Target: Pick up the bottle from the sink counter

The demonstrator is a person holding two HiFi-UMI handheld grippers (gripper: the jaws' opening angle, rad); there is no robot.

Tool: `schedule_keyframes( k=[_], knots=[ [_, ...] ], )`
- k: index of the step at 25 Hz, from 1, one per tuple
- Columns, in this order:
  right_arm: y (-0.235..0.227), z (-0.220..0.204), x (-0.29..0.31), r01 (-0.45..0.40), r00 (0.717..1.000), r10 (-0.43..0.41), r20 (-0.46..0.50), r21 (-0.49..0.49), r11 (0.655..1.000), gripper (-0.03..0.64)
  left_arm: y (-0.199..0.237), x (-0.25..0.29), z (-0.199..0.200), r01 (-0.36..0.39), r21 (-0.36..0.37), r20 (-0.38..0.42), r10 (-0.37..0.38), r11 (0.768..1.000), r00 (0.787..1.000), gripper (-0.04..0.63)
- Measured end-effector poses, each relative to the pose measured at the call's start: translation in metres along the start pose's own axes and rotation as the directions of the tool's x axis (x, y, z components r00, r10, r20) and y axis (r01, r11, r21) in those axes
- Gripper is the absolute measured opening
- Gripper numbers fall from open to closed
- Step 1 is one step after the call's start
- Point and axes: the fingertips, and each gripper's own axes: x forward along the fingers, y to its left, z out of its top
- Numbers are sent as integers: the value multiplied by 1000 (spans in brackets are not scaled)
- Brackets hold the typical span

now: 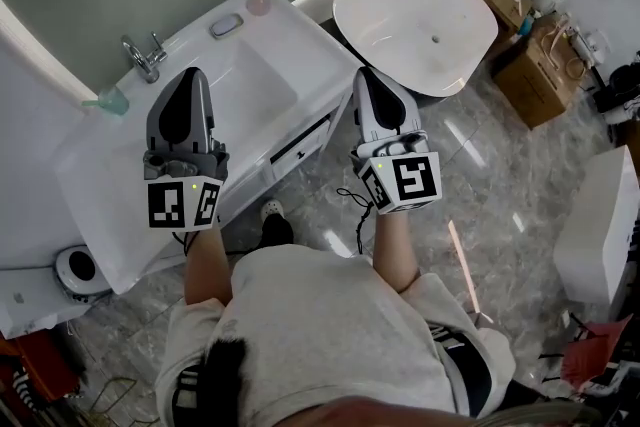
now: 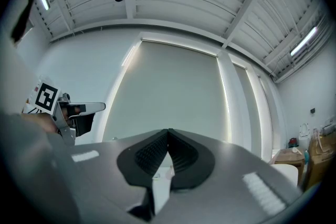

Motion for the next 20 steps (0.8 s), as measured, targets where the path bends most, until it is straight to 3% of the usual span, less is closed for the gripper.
schedule_keyframes(
  k=[16, 20],
  knots=[
    [-2, -12, 108, 51, 999, -51, 15, -32, 998, 11, 80, 82, -26, 68, -4, 16, -68, 998, 998, 8],
    [7, -19, 128, 63, 998, -63, 6, -38, 997, 11, 99, 88, -38, 75, -34, 18, -74, 997, 997, 8]
  ],
)
